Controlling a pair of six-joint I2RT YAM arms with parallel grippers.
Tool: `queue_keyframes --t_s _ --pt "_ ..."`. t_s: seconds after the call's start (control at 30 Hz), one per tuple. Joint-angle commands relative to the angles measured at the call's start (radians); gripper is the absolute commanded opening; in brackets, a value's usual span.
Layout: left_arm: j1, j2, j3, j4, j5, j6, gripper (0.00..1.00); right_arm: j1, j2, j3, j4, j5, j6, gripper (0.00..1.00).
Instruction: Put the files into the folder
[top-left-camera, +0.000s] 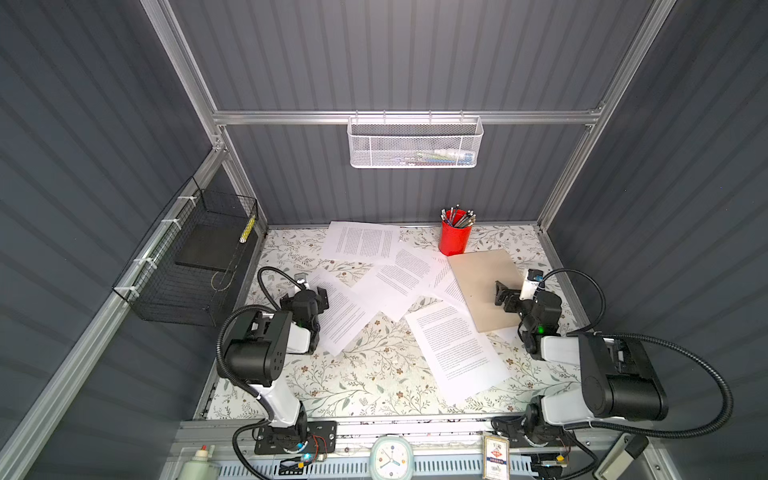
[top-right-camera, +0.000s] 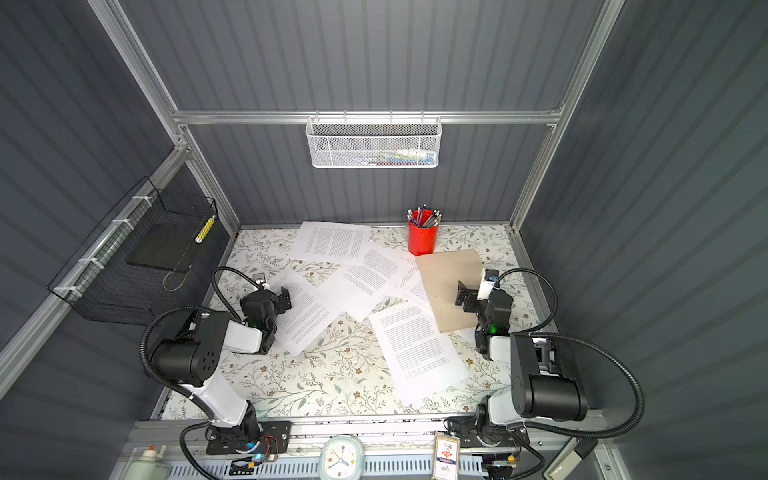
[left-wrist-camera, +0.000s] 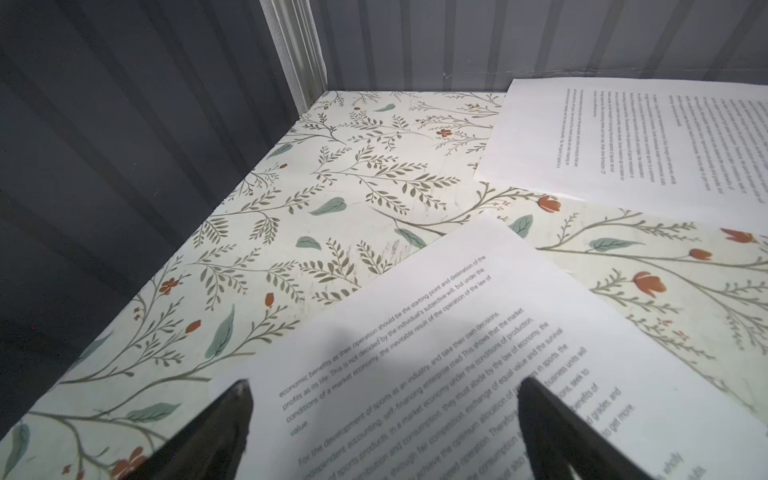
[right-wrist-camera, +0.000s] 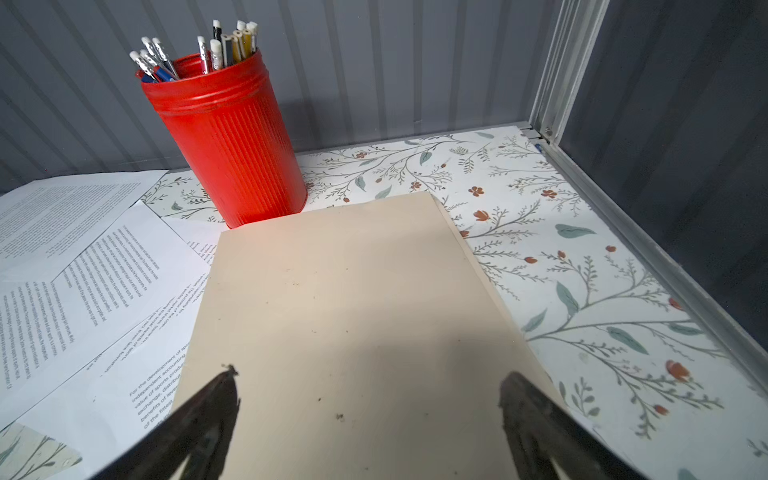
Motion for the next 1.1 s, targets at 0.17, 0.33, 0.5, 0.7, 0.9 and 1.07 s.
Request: queue_keyframes --t_s 0.17,0.33,0.5,0.7,0.9,1.07 --pt "-0.003 -0.005 0.004 0.001 0.006 0.009 1.0 0.008 -0.003 -0.004 0.036 -0.013 -0.021 0.99" --pt "-0.003 -0.005 0.004 0.001 0.006 0.007 1.0 0.008 -0.003 -0.005 0.037 -0.014 -0.02 0.99" --pt "-0.003 -0.005 0.004 0.001 0.006 0.008 1.0 0.03 -0.006 -0.012 0.045 0.028 -0.036 0.99" --pt "-0.003 -0.005 0.003 0.001 0.005 0.007 1.0 0.037 -0.007 -0.015 0.052 0.036 -0.04 0.99" --pt "-0.003 -0.006 0.0 0.004 0.007 0.008 1.0 0.036 -0.006 -0.014 0.05 0.031 -0.038 0.99" --pt "0.003 -0.009 -0.001 0.006 0.015 0.0 1.0 0.027 -0.006 0.0 0.023 0.089 -0.008 0.99"
